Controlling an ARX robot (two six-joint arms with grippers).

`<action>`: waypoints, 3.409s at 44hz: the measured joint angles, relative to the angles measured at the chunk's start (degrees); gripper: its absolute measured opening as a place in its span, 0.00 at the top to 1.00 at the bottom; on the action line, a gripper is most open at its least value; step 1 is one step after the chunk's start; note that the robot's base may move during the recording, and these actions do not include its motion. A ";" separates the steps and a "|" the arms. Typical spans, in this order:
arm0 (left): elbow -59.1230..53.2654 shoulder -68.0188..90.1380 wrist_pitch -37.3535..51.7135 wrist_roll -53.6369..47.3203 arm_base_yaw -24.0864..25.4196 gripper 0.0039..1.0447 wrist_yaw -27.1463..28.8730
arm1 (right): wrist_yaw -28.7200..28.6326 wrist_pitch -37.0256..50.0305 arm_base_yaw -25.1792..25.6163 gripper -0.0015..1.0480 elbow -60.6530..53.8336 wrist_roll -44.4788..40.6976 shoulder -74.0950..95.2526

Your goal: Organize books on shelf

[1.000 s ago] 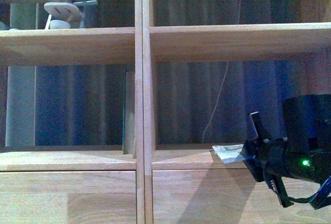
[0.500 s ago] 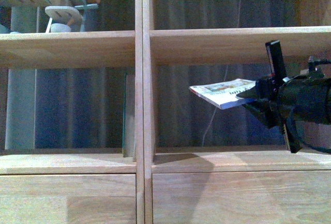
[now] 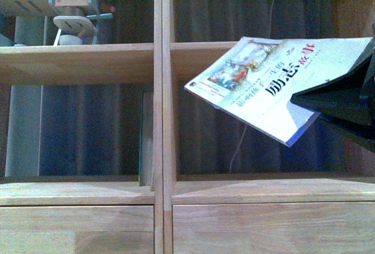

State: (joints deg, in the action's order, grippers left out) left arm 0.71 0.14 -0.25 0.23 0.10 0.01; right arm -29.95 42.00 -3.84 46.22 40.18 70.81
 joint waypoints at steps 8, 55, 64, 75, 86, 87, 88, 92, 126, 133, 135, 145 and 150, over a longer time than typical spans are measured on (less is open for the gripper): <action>4.81 22.88 24.37 16.02 14.40 0.07 -29.86 | 0.04 0.35 0.48 0.93 0.00 -0.02 0.83; 54.88 82.55 41.66 48.19 -9.90 0.07 -32.20 | -6.73 5.92 -9.66 0.93 3.98 8.26 3.30; 54.88 83.34 43.74 48.48 -13.90 0.07 -30.34 | -5.40 6.40 -13.68 0.93 4.00 8.09 3.32; 54.47 84.26 46.86 48.94 -15.98 0.07 -30.03 | -2.95 7.02 -15.72 0.93 3.69 7.72 3.32; 51.89 83.60 49.46 48.57 -17.25 0.07 -30.69 | -3.28 8.70 -10.93 0.93 8.20 11.63 7.87; 51.76 83.52 49.53 48.48 -17.25 0.07 -30.91 | -2.99 8.83 -10.23 0.93 8.85 12.04 8.57; 51.74 83.41 49.68 48.46 -17.25 0.07 -31.28 | -2.73 8.92 -9.55 0.93 9.42 12.57 9.25; 51.74 82.77 49.88 48.28 -17.27 0.07 -31.63 | -1.70 9.40 -6.99 0.93 11.23 14.60 12.04; 51.76 81.92 50.88 47.65 -16.70 0.07 -31.74 | -3.65 17.90 -14.99 0.93 0.00 18.91 8.61; 51.74 81.92 51.91 47.67 -16.76 0.08 -31.67 | -3.56 17.97 -16.66 0.93 -0.57 18.71 8.48; 51.74 81.90 52.17 47.69 -16.83 0.13 -31.56 | -3.48 17.97 -16.87 0.93 -0.63 18.71 8.48; 50.84 81.18 54.03 47.74 -17.20 0.40 -31.34 | -2.84 17.97 -17.09 0.93 -0.63 18.53 8.48; 50.29 80.46 55.23 48.15 -17.20 0.55 -31.28 | -2.71 17.97 -17.09 0.88 -0.63 18.40 8.50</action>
State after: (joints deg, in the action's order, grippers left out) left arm 51.00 80.60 54.98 48.38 -17.10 -31.27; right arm -32.67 59.96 -20.93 45.58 58.59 79.31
